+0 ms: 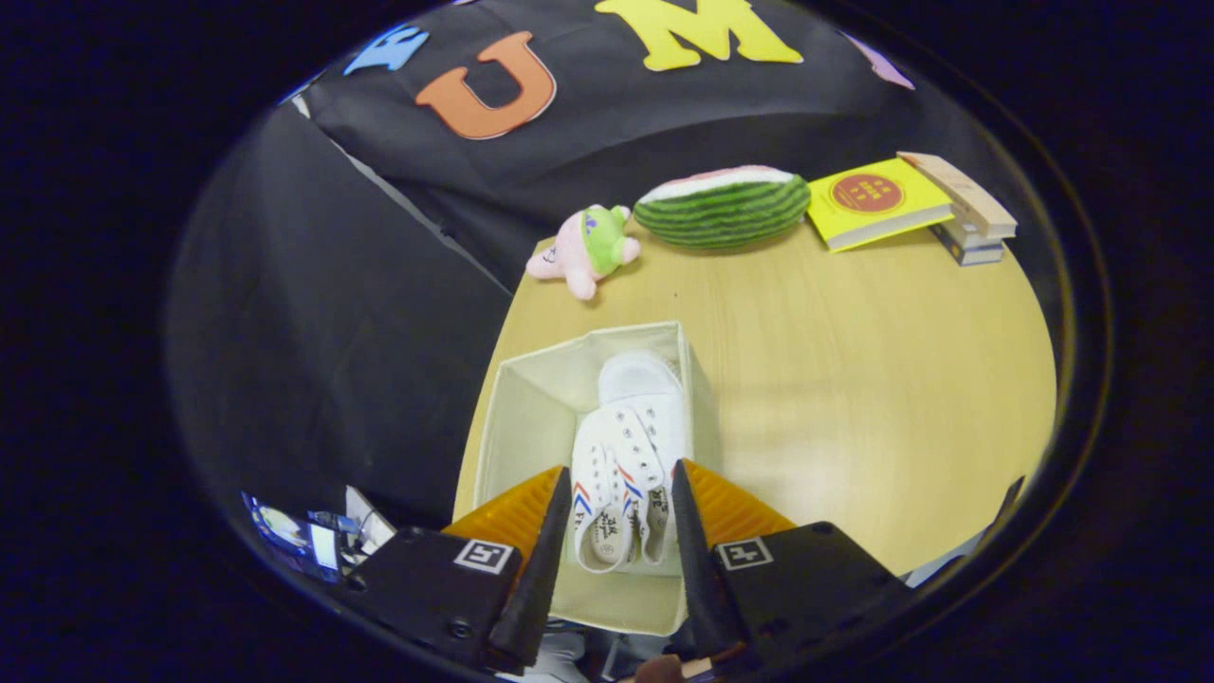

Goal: Open the storage box then place both shoes into the box .Put the left shoe in first, then the right shoe, with the right side of both shoes facing outward in a uniform manner.

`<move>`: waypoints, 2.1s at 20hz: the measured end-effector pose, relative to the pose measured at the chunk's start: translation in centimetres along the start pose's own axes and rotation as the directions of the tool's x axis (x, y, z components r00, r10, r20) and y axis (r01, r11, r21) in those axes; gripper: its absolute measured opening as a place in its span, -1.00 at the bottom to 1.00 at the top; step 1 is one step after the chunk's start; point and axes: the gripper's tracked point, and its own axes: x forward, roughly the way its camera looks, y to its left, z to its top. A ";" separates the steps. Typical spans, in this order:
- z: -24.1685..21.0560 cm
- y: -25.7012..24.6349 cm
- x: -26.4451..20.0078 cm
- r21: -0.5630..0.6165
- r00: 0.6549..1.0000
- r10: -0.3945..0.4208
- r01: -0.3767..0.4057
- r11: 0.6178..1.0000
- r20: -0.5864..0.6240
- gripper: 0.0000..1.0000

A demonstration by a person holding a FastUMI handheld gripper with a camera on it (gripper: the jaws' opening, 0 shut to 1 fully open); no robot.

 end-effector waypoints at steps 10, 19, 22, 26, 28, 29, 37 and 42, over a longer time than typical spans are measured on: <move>3.6 -0.3 -11.8 -0.169 0.883 -0.020 0.111 0.979 0.469 0.79; 3.4 -0.8 -23.2 -0.246 0.604 0.014 0.303 0.920 0.797 1.00; 1.2 -0.9 -23.7 -0.230 0.581 0.028 0.276 0.933 0.814 1.00; 0.1 -0.9 -24.4 -0.220 0.555 0.026 0.286 0.932 0.831 1.00; -1.0 -0.5 -24.5 -0.222 0.534 0.032 0.296 0.929 0.845 1.00; -1.3 -0.7 -24.6 -0.214 0.521 0.029 0.299 0.930 0.853 1.00; -2.1 -2.6 -24.6 -0.166 0.495 -0.005 0.301 0.939 0.869 1.00; -2.4 -2.7 -23.5 -0.173 0.524 -0.015 0.308 0.936 0.852 1.00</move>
